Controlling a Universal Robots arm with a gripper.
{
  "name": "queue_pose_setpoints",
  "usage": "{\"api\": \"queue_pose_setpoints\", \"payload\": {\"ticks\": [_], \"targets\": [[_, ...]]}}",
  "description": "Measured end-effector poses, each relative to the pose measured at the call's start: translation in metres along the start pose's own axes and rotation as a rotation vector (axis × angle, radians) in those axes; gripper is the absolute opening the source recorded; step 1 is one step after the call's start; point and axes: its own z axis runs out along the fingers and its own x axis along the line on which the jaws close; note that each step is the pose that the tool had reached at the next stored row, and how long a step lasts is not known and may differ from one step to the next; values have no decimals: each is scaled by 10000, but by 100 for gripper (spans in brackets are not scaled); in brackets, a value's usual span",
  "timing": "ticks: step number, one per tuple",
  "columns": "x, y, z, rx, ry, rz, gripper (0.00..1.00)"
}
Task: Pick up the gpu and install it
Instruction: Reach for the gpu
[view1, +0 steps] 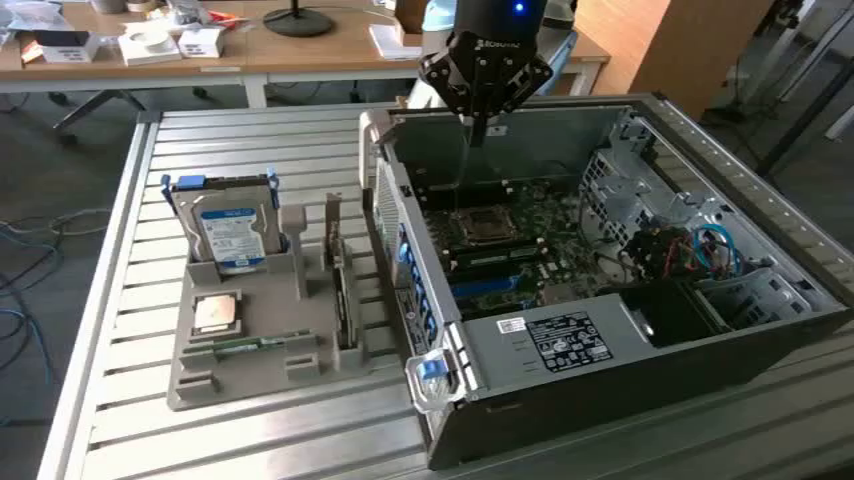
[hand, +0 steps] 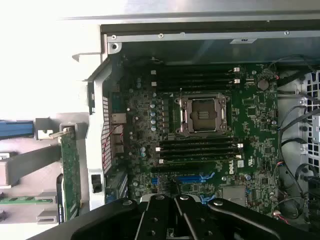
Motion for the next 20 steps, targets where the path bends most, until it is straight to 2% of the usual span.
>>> {"api": "queue_pose_setpoints", "payload": {"ticks": [11,20], "targets": [[1,0,0,0,-1,0,11],[81,-6,-2,-5,0,1,11]]}}
